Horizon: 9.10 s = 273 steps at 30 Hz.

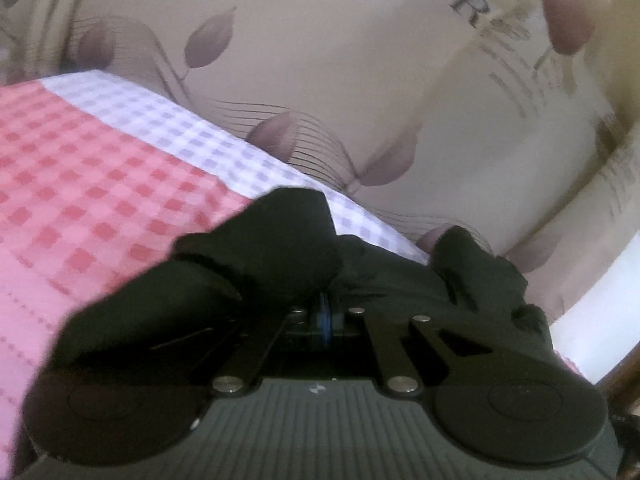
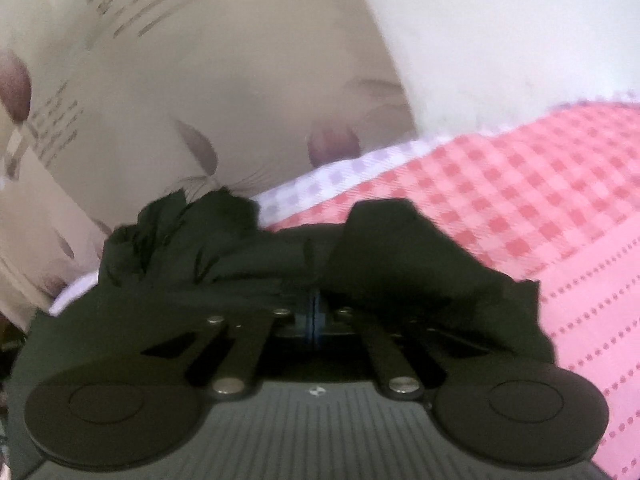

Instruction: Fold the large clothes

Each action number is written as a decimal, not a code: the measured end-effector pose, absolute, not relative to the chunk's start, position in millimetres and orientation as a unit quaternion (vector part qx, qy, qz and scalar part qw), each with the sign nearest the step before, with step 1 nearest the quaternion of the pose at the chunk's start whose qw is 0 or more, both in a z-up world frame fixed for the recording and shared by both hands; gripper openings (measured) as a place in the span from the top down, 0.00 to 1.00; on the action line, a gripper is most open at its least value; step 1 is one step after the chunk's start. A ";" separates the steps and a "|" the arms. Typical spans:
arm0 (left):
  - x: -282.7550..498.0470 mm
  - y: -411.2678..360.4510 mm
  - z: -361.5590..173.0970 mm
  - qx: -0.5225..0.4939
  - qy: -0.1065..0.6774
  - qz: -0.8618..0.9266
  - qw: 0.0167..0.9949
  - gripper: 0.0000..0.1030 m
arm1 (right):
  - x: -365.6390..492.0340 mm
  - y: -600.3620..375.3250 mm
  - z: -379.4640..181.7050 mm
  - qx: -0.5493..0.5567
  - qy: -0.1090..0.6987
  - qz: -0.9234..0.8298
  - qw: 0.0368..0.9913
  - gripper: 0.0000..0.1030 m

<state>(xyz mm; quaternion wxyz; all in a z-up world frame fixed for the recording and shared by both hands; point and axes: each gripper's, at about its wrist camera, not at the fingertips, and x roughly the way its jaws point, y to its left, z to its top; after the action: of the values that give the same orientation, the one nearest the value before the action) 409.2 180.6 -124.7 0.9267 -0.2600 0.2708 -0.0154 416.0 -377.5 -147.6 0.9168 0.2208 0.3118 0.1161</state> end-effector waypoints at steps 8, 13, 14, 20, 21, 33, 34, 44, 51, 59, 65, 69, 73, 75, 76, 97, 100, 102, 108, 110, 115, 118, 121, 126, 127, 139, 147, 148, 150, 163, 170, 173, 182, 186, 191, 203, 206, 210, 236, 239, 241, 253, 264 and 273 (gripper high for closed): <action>393.8 235.0 -129.5 -0.303 0.292 -0.012 0.907 0.89 | 408.0 -430.4 -166.8 0.360 0.311 0.104 0.873 1.00; 383.4 263.5 -138.8 -0.359 0.292 -0.023 0.886 0.89 | 402.2 -457.7 -185.6 0.454 0.305 0.111 0.830 1.00; 382.2 266.7 -140.1 -0.369 0.290 -0.017 0.883 0.89 | 400.5 -463.1 -190.2 0.474 0.303 0.113 0.819 1.00; 373.4 277.6 -139.7 -0.406 0.270 0.001 0.873 0.90 | 375.5 -487.1 -197.3 0.518 0.287 0.078 0.802 1.00; 368.9 281.5 -138.5 -0.418 0.261 -0.001 0.870 0.90 | 370.2 -486.6 -190.2 0.498 0.288 0.064 0.815 1.00; 382.2 290.6 -81.8 -0.253 0.305 -0.134 0.908 0.01 | 229.9 -396.5 -80.2 0.109 0.171 0.088 0.975 0.19; 386.2 290.0 -85.7 -0.249 0.310 -0.144 0.906 0.01 | 225.8 -391.0 -80.0 0.099 0.172 0.093 0.976 0.19; 439.6 297.5 -128.2 -0.286 0.365 -0.280 0.840 0.38 | 213.2 -367.9 -87.7 0.095 0.192 0.092 0.972 0.19; 445.4 291.5 -140.8 -0.278 0.368 -0.323 0.827 0.67 | 212.7 -358.6 -95.1 0.112 0.198 0.083 0.970 0.15; 414.3 245.7 -105.1 -0.088 0.320 -0.265 0.905 0.71 | 209.8 -305.2 -71.2 0.082 0.159 0.134 0.975 0.14; 405.6 228.8 -99.7 -0.034 0.314 -0.227 0.921 0.70 | 217.8 -257.7 -63.9 0.038 0.164 0.179 0.969 0.14; 403.9 216.6 -97.0 0.006 0.309 -0.214 0.927 0.70 | 217.6 -234.3 -68.9 0.030 0.178 0.203 0.962 0.14; 402.9 212.4 -96.0 0.028 0.307 -0.206 0.929 0.70 | 214.5 -218.6 -76.5 0.024 0.197 0.217 0.956 0.14; 402.6 210.1 -95.8 0.038 0.306 -0.203 0.929 0.70 | 212.7 -213.7 -78.8 0.026 0.201 0.222 0.954 0.14; 402.4 209.3 -96.0 0.041 0.306 -0.201 0.930 0.69 | 212.0 -212.2 -79.5 0.028 0.204 0.224 0.953 0.14; 404.7 206.4 -98.5 0.060 0.304 -0.199 0.930 0.67 | 256.1 -167.8 -77.3 -0.023 0.210 0.214 0.954 0.63; 404.9 205.9 -99.3 0.057 0.305 -0.198 0.930 0.67 | 274.8 -164.1 -80.0 -0.019 0.218 0.205 0.954 0.63; 404.7 205.7 -99.6 0.056 0.305 -0.197 0.930 0.66 | 288.3 -158.9 -86.3 -0.024 0.228 0.202 0.952 0.63; 414.5 232.3 -109.2 -0.048 0.320 -0.202 0.924 0.57 | 312.5 -148.0 -118.6 -0.039 0.261 0.197 0.944 0.64; 417.5 246.6 -117.1 -0.102 0.325 -0.207 0.917 0.54 | 314.7 -146.8 -119.4 -0.044 0.271 0.198 0.941 0.64; 420.5 258.3 -119.9 -0.147 0.328 -0.214 0.908 0.54 | 326.8 -154.8 -80.0 -0.011 0.305 0.208 0.929 0.62; 423.0 268.9 -123.7 -0.186 0.329 -0.220 0.899 0.54 | 327.9 -138.2 -48.5 -0.019 0.263 0.235 0.936 0.62; 425.2 276.9 -126.9 -0.219 0.329 -0.226 0.891 0.54 | 356.7 -104.9 -47.7 -0.028 0.276 0.263 0.924 0.63; 428.5 288.5 -132.2 -0.265 0.330 -0.236 0.875 0.54 | 405.9 -53.0 -85.8 -0.086 0.309 0.242 0.916 0.63; 429.1 290.0 -132.8 -0.271 0.330 -0.240 0.872 0.51 | 414.1 -51.6 -100.0 -0.075 0.326 0.240 0.911 0.63; 441.5 272.7 -123.2 -0.212 0.342 -0.351 0.846 0.00 | 418.3 -68.0 -119.8 -0.011 0.324 0.260 0.910 0.63; 477.8 275.5 -133.8 -0.252 0.365 -0.333 0.832 0.46 | 420.9 -70.0 -119.7 0.020 0.320 0.272 0.907 0.60; 478.8 273.9 -134.4 -0.251 0.368 -0.338 0.829 0.50 | 420.9 -69.3 -119.6 0.019 0.320 0.271 0.908 0.60; 477.0 269.9 -133.9 -0.239 0.370 -0.340 0.831 0.53 | 421.9 -70.9 -120.6 0.023 0.320 0.272 0.907 0.59; 467.9 276.1 -134.8 -0.247 0.361 -0.324 0.839 0.60 | 370.9 -124.6 -71.3 -0.050 0.277 0.211 0.936 0.60; 465.2 276.9 -134.5 -0.249 0.361 -0.313 0.842 0.59 | 388.9 -129.7 -111.1 -0.058 0.327 0.191 0.924 0.68; 463.4 277.1 -134.0 -0.252 0.360 -0.309 0.843 0.59 | 396.1 -152.5 -96.4 0.020 0.357 0.200 0.912 0.68; 460.8 274.9 -132.6 -0.257 0.361 -0.298 0.845 0.60 | 333.1 -162.2 -82.0 -0.038 0.301 0.221 0.927 0.67; 454.8 270.8 -127.0 -0.255 0.359 -0.292 0.849 0.65 | 327.4 -159.2 -119.7 -0.059 0.284 0.226 0.930 0.66; 449.6 270.4 -124.8 -0.260 0.358 -0.297 0.846 0.58 | 330.2 -170.7 -124.3 -0.032 0.277 0.240 0.930 0.67; 445.8 255.8 -113.5 -0.232 0.365 -0.293 0.853 0.75 | 330.2 -172.4 -128.0 -0.026 0.266 0.238 0.934 0.66; 437.0 250.5 -85.3 -0.242 0.354 -0.283 0.858 0.80 | 331.2 -174.7 -128.1 -0.017 0.269 0.242 0.932 0.65; 422.0 230.4 -32.5 -0.253 0.341 -0.277 0.862 0.80 | 332.9 -178.6 -127.5 -0.001 0.273 0.246 0.930 0.64; 377.1 -60.3 56.8 -0.182 0.439 -0.304 0.826 0.78 | 286.1 -258.2 -138.3 0.238 0.269 0.294 0.886 0.60; 381.6 -79.2 27.7 -0.217 0.452 -0.315 0.806 0.74 | 275.5 -273.7 -141.0 0.273 0.258 0.297 0.878 0.60; 387.2 -80.2 5.6 -0.269 0.454 -0.331 0.782 0.67 | 264.3 -286.6 -142.1 0.289 0.248 0.300 0.875 0.60; 363.3 -51.0 -76.1 -0.431 0.268 -0.423 0.751 0.43 | 208.1 -366.6 -151.0 0.493 0.165 0.303 0.799 0.13; 291.7 -5.0 -103.4 -0.560 0.097 -0.348 0.746 0.20 | 241.5 -343.4 -109.2 0.407 0.212 0.278 0.844 0.11; 225.9 34.1 -121.7 -0.529 0.127 -0.318 0.776 0.14 | 254.8 -332.4 -79.0 0.349 0.246 0.245 0.870 0.10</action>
<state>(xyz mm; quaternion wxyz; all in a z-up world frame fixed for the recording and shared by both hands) 225.9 34.1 -121.7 0.7764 -0.5288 0.1274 -0.3182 254.8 -332.4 -79.0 0.8703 0.3494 0.2460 0.2450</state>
